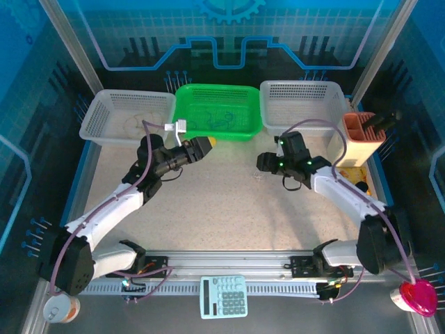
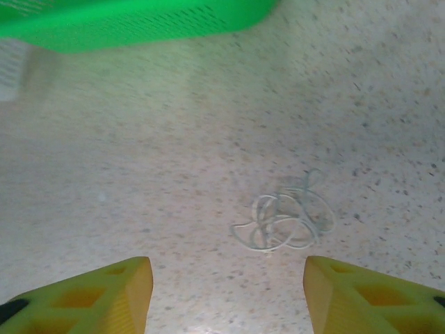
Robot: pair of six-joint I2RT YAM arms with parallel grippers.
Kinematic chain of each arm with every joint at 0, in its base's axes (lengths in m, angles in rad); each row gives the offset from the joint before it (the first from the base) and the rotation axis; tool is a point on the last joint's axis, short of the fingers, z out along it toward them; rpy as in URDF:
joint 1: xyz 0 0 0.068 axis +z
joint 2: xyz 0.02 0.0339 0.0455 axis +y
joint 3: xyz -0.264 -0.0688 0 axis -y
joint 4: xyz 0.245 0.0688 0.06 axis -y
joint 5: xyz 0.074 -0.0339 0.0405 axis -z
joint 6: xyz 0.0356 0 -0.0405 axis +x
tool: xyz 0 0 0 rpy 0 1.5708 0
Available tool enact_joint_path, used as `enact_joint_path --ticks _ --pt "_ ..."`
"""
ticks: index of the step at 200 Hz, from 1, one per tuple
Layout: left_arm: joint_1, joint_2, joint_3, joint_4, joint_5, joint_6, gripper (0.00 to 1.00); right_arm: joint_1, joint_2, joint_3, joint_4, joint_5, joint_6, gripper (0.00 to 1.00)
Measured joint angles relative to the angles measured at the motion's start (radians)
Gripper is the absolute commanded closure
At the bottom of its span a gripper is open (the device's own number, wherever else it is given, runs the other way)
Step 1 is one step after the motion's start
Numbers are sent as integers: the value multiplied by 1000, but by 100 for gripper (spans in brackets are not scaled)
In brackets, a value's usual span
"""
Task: Untangle the cables
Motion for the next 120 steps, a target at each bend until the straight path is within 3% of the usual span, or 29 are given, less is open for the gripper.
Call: enact_joint_path --ticks 40,71,109,120 --pt "0 0 -18 -78 -40 58 20 0 161 19 0 49 20 42" --pt "0 0 -23 -95 -44 75 14 0 236 50 19 61 48 51" --pt "0 0 -24 -98 -44 76 9 0 305 63 50 63 81 73" --pt "0 0 -24 -100 -44 76 7 0 320 63 56 62 96 89"
